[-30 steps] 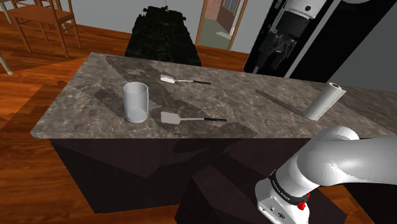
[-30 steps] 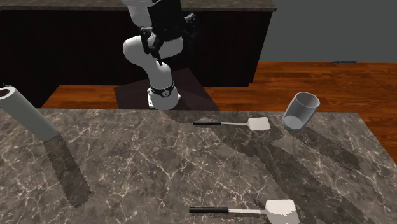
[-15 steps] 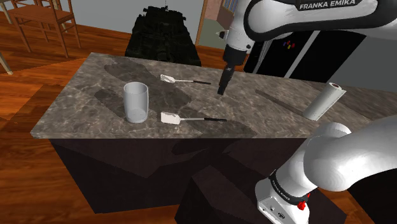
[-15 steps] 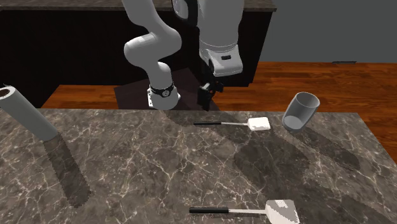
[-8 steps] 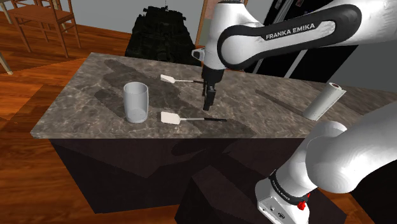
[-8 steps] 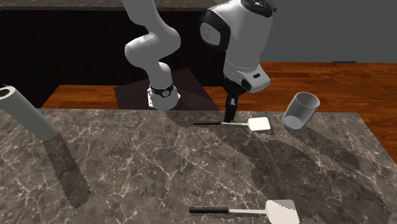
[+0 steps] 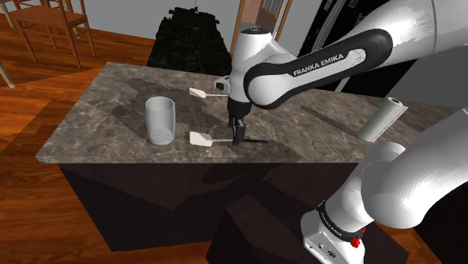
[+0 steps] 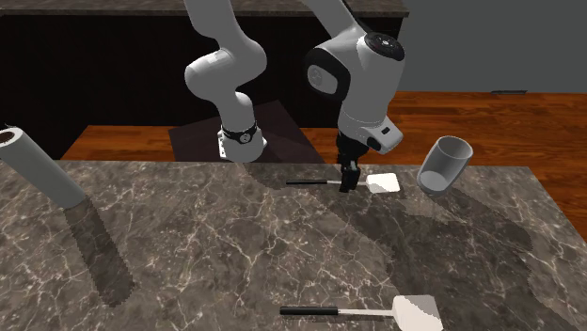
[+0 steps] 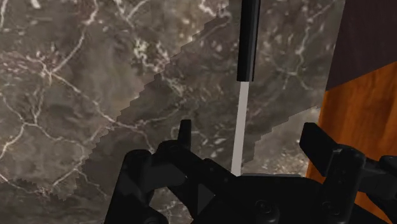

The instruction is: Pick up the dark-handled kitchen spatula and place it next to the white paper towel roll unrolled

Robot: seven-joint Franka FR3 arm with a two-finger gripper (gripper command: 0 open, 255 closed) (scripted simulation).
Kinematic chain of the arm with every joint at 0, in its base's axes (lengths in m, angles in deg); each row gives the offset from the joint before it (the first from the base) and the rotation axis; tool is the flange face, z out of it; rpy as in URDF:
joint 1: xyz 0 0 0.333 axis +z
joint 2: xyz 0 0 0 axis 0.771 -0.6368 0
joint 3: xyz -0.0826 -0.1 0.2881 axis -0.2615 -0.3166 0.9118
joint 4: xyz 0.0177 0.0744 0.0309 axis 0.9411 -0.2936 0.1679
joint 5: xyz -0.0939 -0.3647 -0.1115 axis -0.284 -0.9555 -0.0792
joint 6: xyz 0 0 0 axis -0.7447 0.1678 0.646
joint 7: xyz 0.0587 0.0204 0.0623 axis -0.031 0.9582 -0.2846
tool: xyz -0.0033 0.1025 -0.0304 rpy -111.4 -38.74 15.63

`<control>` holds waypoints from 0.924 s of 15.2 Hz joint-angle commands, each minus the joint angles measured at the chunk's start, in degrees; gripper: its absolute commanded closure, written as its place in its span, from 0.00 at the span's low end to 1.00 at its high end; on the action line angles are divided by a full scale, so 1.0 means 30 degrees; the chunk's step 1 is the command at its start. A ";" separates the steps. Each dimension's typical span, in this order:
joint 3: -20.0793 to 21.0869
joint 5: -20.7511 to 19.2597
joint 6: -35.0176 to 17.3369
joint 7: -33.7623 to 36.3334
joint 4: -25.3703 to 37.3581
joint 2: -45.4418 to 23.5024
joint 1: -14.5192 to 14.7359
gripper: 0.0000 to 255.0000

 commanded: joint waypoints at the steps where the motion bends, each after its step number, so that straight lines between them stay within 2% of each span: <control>1: 0.0021 -0.0046 -0.0613 0.0055 -0.0245 -0.0356 -0.0003 0.00; 10: 0.0020 -0.0060 -0.0775 0.0064 -0.0313 -0.0452 -0.0009 0.00; 11: 0.0020 -0.0060 -0.0775 0.0064 -0.0313 -0.0452 -0.0009 1.00; 14: 0.0020 -0.0060 -0.0775 0.0064 -0.0313 -0.0452 -0.0009 1.00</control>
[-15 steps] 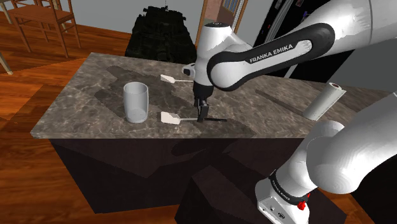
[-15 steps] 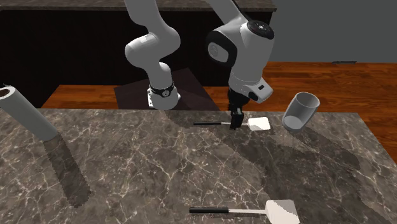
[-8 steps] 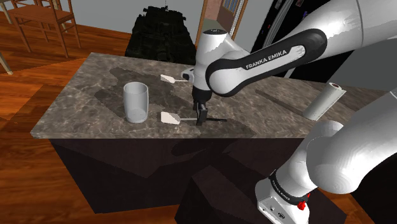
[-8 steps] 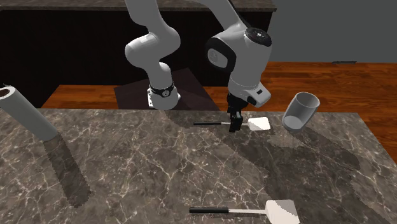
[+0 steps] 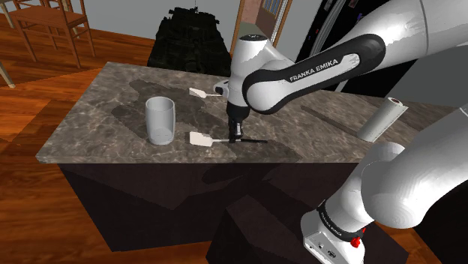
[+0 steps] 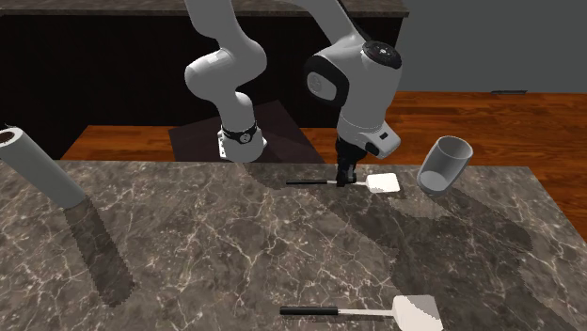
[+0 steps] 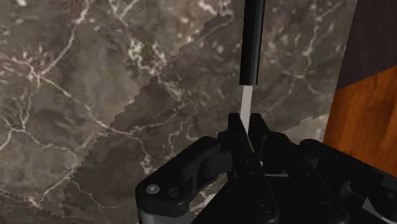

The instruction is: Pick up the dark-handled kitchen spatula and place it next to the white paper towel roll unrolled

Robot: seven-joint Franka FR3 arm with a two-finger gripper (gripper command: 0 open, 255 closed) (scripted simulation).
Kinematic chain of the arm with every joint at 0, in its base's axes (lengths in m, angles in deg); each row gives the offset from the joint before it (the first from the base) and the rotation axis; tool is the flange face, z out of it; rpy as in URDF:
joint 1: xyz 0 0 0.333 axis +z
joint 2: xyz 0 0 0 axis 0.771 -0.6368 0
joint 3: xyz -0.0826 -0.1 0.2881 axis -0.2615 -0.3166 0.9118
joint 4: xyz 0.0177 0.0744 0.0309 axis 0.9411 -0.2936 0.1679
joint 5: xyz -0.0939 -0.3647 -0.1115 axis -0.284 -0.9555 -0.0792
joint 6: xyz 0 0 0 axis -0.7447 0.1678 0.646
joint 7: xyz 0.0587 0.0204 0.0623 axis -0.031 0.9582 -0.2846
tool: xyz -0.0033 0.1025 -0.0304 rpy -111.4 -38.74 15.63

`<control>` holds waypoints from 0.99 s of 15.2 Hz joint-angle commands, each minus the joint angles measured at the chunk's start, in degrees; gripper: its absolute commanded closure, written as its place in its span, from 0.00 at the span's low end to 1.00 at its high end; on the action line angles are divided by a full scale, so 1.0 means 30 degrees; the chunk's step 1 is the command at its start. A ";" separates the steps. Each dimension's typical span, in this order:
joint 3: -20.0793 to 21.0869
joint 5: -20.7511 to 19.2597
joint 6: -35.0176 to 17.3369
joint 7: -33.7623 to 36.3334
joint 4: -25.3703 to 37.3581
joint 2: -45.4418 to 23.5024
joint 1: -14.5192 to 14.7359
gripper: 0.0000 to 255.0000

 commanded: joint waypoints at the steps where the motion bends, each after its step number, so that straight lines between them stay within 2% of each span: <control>1: 0.0000 0.0000 0.0000 0.0000 -0.0001 -0.0001 0.0000 1.00; 6: 0.0000 0.0000 -0.0005 0.0001 -0.0003 -0.0002 0.0000 1.00; 15: -0.0046 0.0177 0.2577 -0.0205 0.1108 0.1475 0.0047 1.00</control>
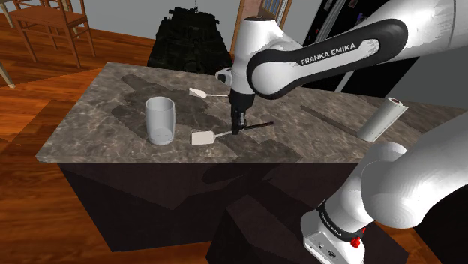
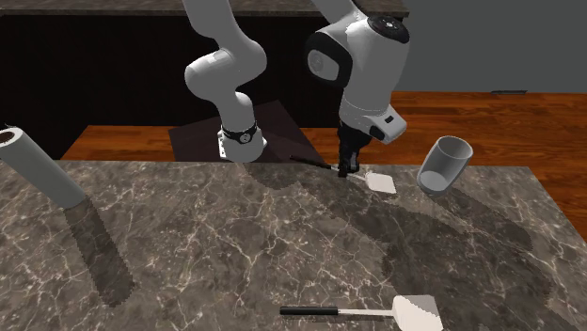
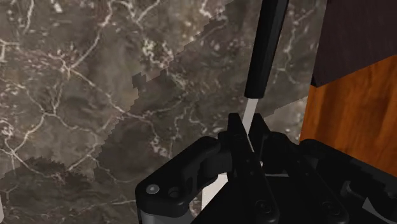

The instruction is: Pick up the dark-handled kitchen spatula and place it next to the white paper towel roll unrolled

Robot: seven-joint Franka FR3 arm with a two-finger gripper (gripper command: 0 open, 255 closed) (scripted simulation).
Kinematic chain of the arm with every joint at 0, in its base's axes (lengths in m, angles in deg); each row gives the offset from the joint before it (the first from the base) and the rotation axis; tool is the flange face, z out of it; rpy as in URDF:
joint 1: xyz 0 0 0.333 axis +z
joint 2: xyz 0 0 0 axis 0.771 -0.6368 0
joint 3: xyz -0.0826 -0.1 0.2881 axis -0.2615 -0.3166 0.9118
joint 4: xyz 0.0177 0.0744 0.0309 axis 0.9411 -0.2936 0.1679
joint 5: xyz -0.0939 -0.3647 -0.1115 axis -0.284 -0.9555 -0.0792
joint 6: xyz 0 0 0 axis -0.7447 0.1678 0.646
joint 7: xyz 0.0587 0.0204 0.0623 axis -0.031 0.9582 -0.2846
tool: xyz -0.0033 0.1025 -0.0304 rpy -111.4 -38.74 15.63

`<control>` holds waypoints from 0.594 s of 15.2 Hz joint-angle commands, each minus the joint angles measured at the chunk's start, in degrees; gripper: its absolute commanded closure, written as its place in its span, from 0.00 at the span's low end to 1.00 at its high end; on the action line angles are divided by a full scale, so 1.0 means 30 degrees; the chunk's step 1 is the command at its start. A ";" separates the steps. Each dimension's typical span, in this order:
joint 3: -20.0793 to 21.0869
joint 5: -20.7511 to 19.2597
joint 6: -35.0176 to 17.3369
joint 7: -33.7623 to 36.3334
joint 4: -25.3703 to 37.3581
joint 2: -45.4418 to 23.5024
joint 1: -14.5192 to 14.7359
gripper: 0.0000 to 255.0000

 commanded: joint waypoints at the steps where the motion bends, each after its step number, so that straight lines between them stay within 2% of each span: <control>1: 0.0011 0.0043 0.0633 -0.0010 0.0333 0.0291 0.0025 1.00; 9: -0.0029 0.0128 0.2855 -0.0143 0.1632 0.1218 0.0046 1.00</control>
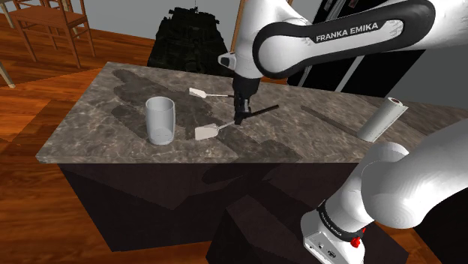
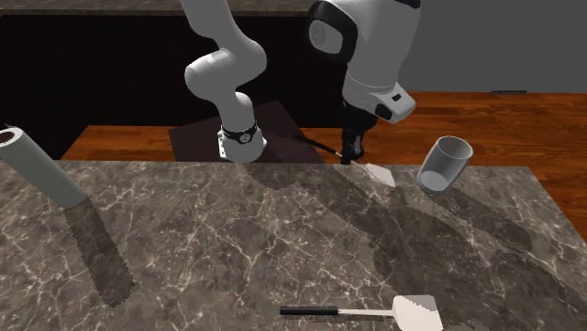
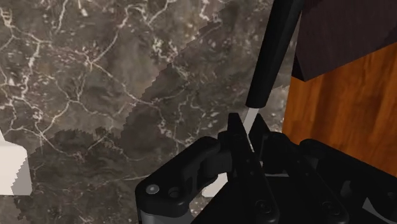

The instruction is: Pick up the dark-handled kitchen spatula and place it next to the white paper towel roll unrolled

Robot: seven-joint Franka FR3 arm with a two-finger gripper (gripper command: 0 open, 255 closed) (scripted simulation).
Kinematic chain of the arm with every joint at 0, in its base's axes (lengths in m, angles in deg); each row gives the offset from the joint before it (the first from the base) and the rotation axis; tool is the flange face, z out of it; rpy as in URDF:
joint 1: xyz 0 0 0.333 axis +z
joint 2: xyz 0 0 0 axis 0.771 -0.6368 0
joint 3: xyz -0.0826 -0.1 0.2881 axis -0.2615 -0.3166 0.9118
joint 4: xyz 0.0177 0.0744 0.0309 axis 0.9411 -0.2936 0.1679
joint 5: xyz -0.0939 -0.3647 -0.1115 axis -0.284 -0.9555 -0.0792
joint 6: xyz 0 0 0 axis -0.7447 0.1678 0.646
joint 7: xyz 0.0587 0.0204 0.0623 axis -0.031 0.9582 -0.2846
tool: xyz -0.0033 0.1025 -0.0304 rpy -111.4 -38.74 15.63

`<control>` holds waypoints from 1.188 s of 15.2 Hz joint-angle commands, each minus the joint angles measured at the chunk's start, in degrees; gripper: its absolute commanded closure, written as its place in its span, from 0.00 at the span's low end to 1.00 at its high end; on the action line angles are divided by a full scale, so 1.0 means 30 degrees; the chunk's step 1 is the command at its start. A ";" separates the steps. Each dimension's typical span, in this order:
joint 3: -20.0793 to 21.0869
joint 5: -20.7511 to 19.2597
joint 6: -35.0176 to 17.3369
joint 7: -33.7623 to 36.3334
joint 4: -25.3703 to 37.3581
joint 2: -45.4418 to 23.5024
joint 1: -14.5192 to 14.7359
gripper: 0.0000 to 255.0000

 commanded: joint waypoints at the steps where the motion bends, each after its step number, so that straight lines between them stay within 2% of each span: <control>1: 0.0002 0.0022 0.0625 -0.0018 0.0428 0.0190 0.0012 1.00; 18: -0.0059 0.0086 0.5123 -0.0216 0.4051 0.1069 0.0012 1.00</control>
